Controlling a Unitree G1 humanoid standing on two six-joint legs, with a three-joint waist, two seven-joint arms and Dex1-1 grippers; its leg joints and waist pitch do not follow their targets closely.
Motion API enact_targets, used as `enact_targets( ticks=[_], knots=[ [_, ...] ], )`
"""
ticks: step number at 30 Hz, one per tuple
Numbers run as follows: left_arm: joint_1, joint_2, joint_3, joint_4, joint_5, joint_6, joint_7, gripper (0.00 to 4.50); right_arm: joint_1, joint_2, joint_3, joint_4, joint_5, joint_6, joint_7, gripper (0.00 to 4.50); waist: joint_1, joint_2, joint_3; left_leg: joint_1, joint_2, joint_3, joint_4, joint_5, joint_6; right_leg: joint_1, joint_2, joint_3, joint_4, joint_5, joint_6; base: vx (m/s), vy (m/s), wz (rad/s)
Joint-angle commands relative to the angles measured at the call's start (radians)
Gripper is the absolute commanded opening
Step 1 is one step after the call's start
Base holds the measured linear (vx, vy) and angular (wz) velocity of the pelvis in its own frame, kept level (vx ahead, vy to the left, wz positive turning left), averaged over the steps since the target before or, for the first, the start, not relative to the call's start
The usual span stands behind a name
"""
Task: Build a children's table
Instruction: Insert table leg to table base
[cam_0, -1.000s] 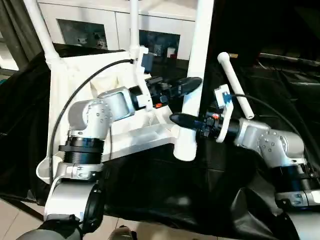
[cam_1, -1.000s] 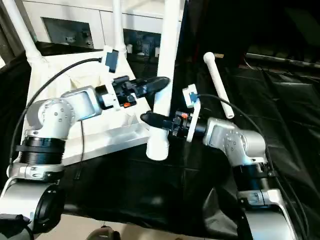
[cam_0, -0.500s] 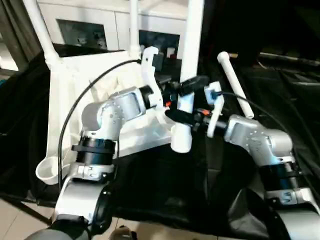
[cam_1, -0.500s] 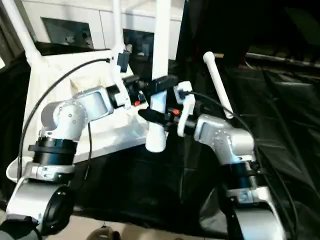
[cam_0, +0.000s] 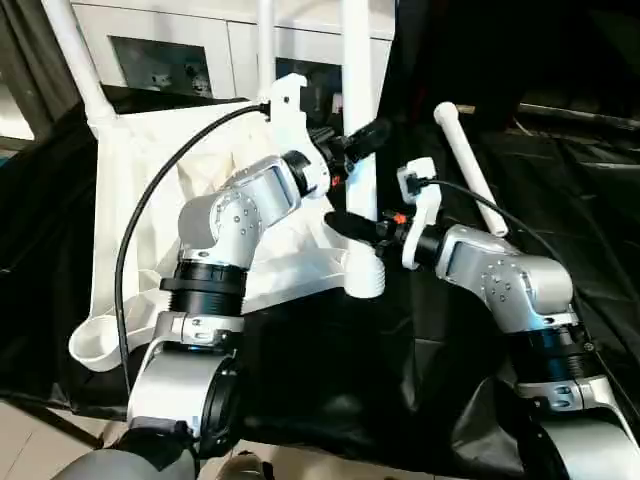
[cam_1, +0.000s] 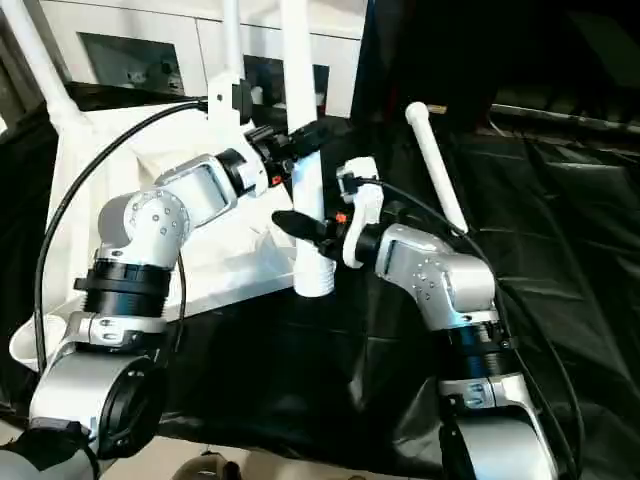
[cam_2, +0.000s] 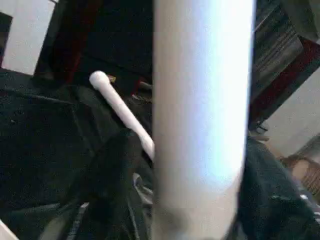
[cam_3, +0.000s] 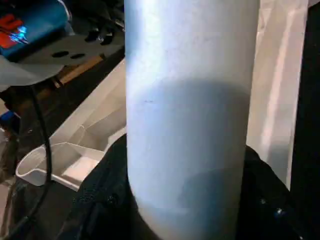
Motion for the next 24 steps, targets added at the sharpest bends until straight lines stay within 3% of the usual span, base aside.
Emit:
enact_targets(
  ticks=[1, 4, 6, 7, 10, 11, 15, 16, 18, 19, 20, 24],
  knots=[
    [0.004, 0.008, -0.008, -0.001, 0.028, -0.015, 0.029, 2.58, -0.028, 0.0, -0.003, -0.025, -0.002, -0.02, -0.005, 1.88, -0.005, -0.003, -0.085, 0.026, 0.057, -0.031, -0.072, -0.1, -0.009, 0.053, -0.096, 0.055, -0.075, -0.108, -0.18, 0.0, 0.0, 0.0],
    [0.004, 0.011, -0.013, -0.001, 0.03, -0.016, 0.022, 2.37, -0.029, 0.002, -0.002, -0.025, -0.006, -0.023, -0.009, 1.87, -0.005, -0.001, -0.086, 0.026, 0.056, -0.032, -0.073, -0.103, -0.016, 0.053, -0.097, 0.055, -0.074, -0.109, -0.177, 0.0, 0.0, 0.0],
    [0.001, 0.012, -0.006, 0.001, 0.025, -0.014, 0.017, 2.13, -0.03, 0.0, 0.001, -0.028, -0.012, -0.035, -0.008, 1.87, -0.005, 0.007, -0.087, 0.026, 0.057, -0.033, -0.072, -0.104, -0.019, 0.052, -0.097, 0.055, -0.073, -0.101, -0.178, 0.0, 0.0, 0.0],
    [-0.002, 0.016, -0.004, 0.004, 0.019, -0.011, 0.006, 2.02, -0.03, 0.004, -0.01, -0.036, 0.0, -0.041, 0.005, 1.87, -0.006, 0.007, -0.087, 0.027, 0.057, -0.033, -0.073, -0.109, -0.023, 0.053, -0.095, 0.055, -0.073, -0.09, -0.181, 0.0, 0.0, 0.0],
    [-0.005, 0.024, -0.005, 0.008, 0.013, -0.012, -0.014, 1.88, -0.028, 0.014, -0.036, -0.051, 0.031, -0.033, 0.022, 2.57, -0.007, 0.006, -0.088, 0.027, 0.057, -0.033, -0.072, -0.111, -0.021, 0.054, -0.095, 0.055, -0.071, -0.071, -0.191, 0.0, 0.0, 0.0],
    [-0.005, 0.037, -0.008, 0.006, -0.008, 0.0, -0.064, 1.84, -0.024, 0.004, -0.036, -0.059, 0.041, -0.024, 0.043, 2.6, -0.006, 0.015, -0.088, 0.027, 0.056, -0.034, -0.072, -0.113, -0.022, 0.054, -0.096, 0.055, -0.07, -0.065, -0.194, 0.0, 0.0, 0.0],
    [-0.001, 0.065, -0.017, -0.023, -0.066, 0.042, -0.177, 1.8, -0.016, -0.018, -0.032, -0.076, 0.052, -0.01, 0.079, 2.95, -0.006, 0.015, -0.086, 0.03, 0.057, -0.033, -0.074, -0.122, -0.023, 0.053, -0.094, 0.055, -0.07, -0.069, -0.194, 0.0, 0.0, 0.0],
    [0.005, 0.087, -0.016, -0.063, -0.126, 0.09, -0.26, 1.8, -0.003, -0.054, -0.014, -0.101, 0.073, 0.009, 0.15, 2.95, -0.006, 0.018, -0.087, 0.031, 0.056, -0.033, -0.073, -0.126, -0.027, 0.053, -0.093, 0.053, -0.068, -0.07, -0.199, 0.0, 0.0, 0.0],
    [0.003, 0.132, -0.014, -0.101, -0.193, 0.151, -0.367, 1.8, 0.03, -0.132, 0.004, -0.172, 0.141, 0.063, 0.295, 3.08, -0.003, 0.013, -0.085, 0.03, 0.056, -0.03, -0.072, -0.128, -0.016, 0.057, -0.091, 0.054, -0.067, -0.053, -0.216, 0.0, 0.0, 0.0],
    [0.001, 0.136, -0.012, -0.102, -0.198, 0.156, -0.374, 1.8, 0.033, -0.139, 0.003, -0.179, 0.149, 0.068, 0.308, 3.15, 0.0, 0.016, -0.086, 0.029, 0.06, -0.033, -0.073, -0.124, -0.01, 0.056, -0.093, 0.054, -0.063, -0.041, -0.218, 0.0, 0.0, 0.0],
    [-0.001, 0.143, -0.009, -0.104, -0.21, 0.165, -0.388, 1.8, 0.037, -0.15, 0.0, -0.187, 0.16, 0.075, 0.324, 3.24, -0.001, 0.011, -0.084, 0.027, 0.058, -0.032, -0.073, -0.127, -0.006, 0.057, -0.092, 0.054, -0.067, -0.046, -0.217, 0.0, 0.0, 0.0],
    [-0.006, 0.162, 0.021, -0.144, -0.293, 0.2, -0.466, 1.8, 0.044, -0.195, 0.001, -0.185, 0.18, 0.106, 0.391, 3.4, 0.0, 0.011, -0.083, 0.029, 0.057, -0.031, -0.071, -0.148, -0.017, 0.056, -0.098, 0.054, -0.074, -0.135, -0.222, 0.0, 0.0, 0.0]
  ],
)
